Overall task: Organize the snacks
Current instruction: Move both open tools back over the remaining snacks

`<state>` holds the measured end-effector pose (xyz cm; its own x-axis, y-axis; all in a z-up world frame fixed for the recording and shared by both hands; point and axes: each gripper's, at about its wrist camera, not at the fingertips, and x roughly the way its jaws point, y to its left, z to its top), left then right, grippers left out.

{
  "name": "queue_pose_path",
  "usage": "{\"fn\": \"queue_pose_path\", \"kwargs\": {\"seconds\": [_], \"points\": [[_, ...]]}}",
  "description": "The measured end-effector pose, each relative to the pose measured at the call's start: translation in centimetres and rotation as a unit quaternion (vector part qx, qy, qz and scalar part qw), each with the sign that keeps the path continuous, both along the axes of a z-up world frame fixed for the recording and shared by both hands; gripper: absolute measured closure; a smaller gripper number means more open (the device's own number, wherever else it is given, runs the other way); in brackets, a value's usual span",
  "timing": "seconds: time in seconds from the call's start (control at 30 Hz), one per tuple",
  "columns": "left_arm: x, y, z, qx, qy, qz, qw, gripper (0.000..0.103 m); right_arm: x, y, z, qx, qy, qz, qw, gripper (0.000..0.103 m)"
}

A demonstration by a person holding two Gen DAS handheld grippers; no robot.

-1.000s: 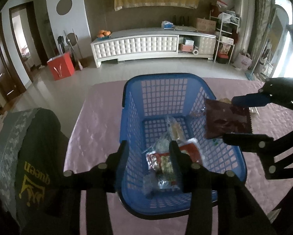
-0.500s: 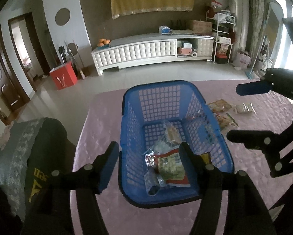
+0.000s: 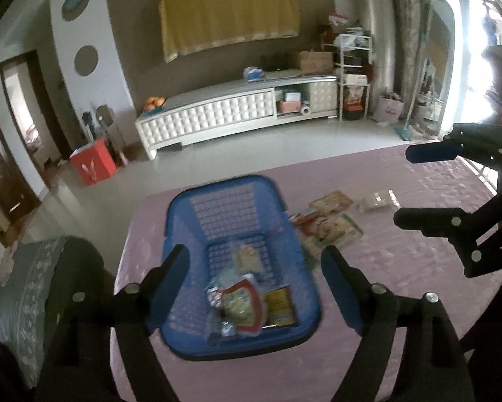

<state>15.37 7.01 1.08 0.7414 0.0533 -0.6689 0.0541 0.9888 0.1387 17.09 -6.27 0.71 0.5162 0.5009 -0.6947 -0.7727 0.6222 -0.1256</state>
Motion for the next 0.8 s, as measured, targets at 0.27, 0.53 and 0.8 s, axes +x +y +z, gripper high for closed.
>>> {"fn": "queue_pose_path", "kwargs": {"seconds": [0.27,0.53,0.8], "points": [[2.3,-5.7,-0.4,-0.006,0.012,-0.033,0.9994,0.020,1.1,-5.8,-0.1,0.005,0.002,-0.048,0.999,0.025],[4.8,-10.1,-2.6,0.002,0.039,-0.051,0.9979,0.020,2.8,-10.2,-2.0,0.002,0.013,-0.083,0.996,0.025],[7.4,-12.4,-5.5,0.007,0.065,-0.042,0.9970,0.020,5.8,-12.8,-5.6,-0.009,0.040,-0.094,0.995,0.025]]}}
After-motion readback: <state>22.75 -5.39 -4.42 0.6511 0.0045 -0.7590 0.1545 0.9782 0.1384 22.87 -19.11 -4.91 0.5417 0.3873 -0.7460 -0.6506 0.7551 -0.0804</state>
